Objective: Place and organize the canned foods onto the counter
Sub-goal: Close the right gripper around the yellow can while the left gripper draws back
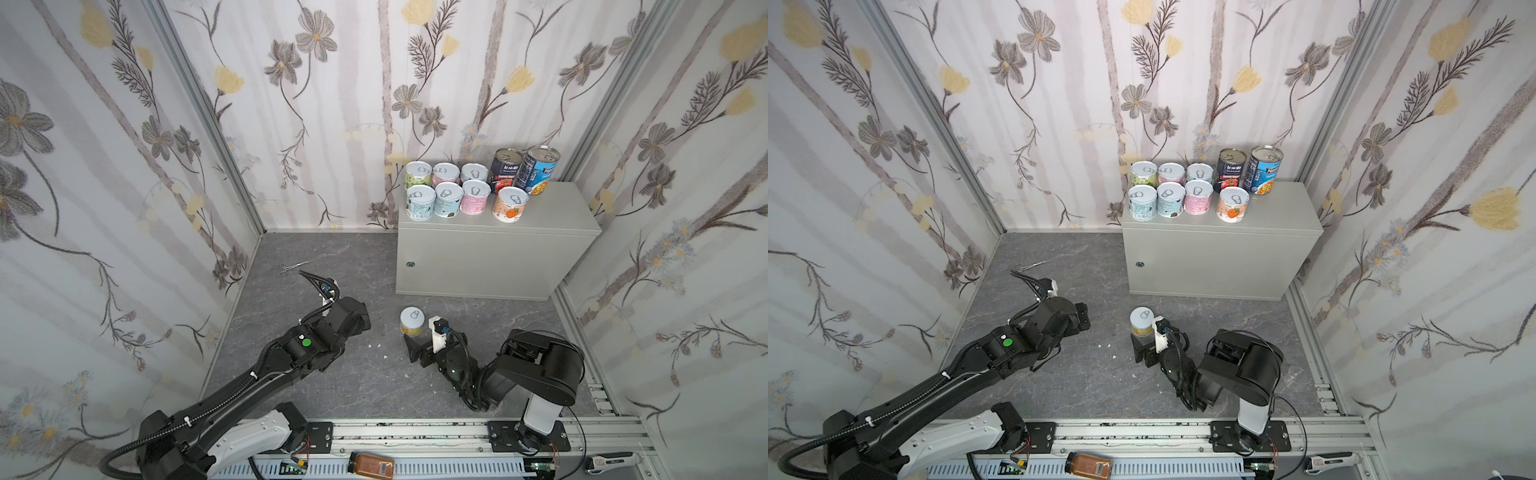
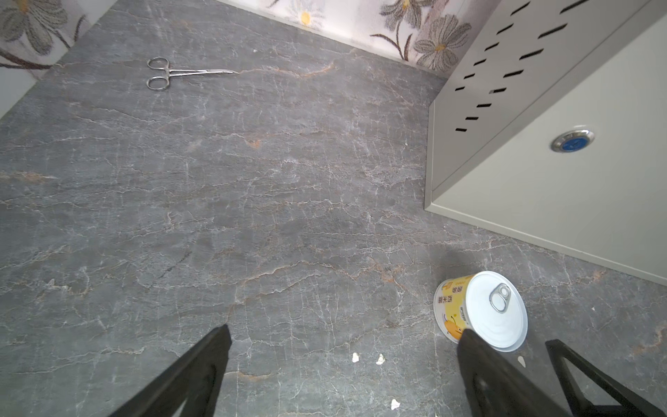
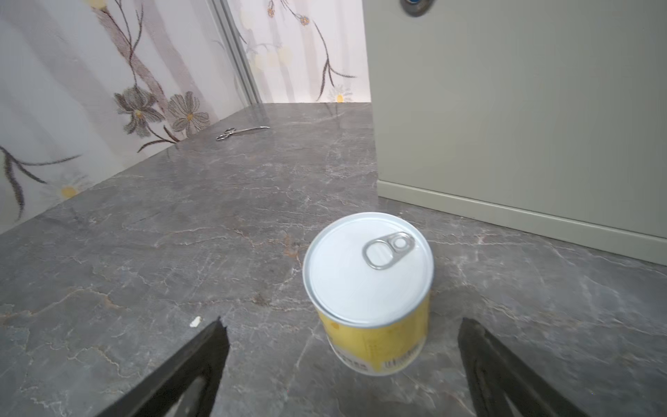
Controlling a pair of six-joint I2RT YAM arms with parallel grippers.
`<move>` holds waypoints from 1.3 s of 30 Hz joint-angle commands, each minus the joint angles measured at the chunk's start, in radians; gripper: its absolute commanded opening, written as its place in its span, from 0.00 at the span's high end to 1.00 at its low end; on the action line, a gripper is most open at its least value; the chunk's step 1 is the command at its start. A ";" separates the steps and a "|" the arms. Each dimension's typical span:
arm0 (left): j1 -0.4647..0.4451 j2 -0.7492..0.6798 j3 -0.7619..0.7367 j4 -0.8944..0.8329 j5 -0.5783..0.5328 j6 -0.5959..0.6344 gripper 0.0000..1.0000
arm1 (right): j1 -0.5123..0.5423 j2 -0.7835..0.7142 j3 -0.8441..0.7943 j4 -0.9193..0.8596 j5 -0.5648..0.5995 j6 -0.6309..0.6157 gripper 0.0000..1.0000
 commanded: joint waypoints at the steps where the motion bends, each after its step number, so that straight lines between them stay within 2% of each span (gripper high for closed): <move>1: 0.014 -0.018 -0.011 0.002 -0.042 0.025 0.00 | -0.016 0.043 0.064 0.004 -0.043 -0.016 0.00; 12: 0.041 -0.021 -0.019 0.011 -0.028 0.043 0.00 | -0.077 0.166 0.245 -0.174 -0.081 0.013 0.00; 22: 0.052 -0.038 -0.035 0.016 -0.014 0.043 0.00 | -0.106 0.227 0.346 -0.263 -0.066 0.027 0.02; 25: 0.054 -0.042 -0.037 0.017 -0.009 0.043 0.00 | -0.099 0.233 0.353 -0.256 -0.054 0.031 0.06; 33: 0.055 -0.049 -0.040 0.017 0.002 0.035 0.00 | -0.095 0.216 0.390 -0.371 -0.023 0.031 0.20; 36: 0.055 -0.057 -0.041 0.016 0.004 0.033 0.00 | -0.091 0.210 0.389 -0.383 -0.019 0.018 0.32; 39: 0.055 -0.066 -0.056 0.017 0.005 0.018 0.00 | -0.071 0.177 0.373 -0.390 0.011 -0.004 0.35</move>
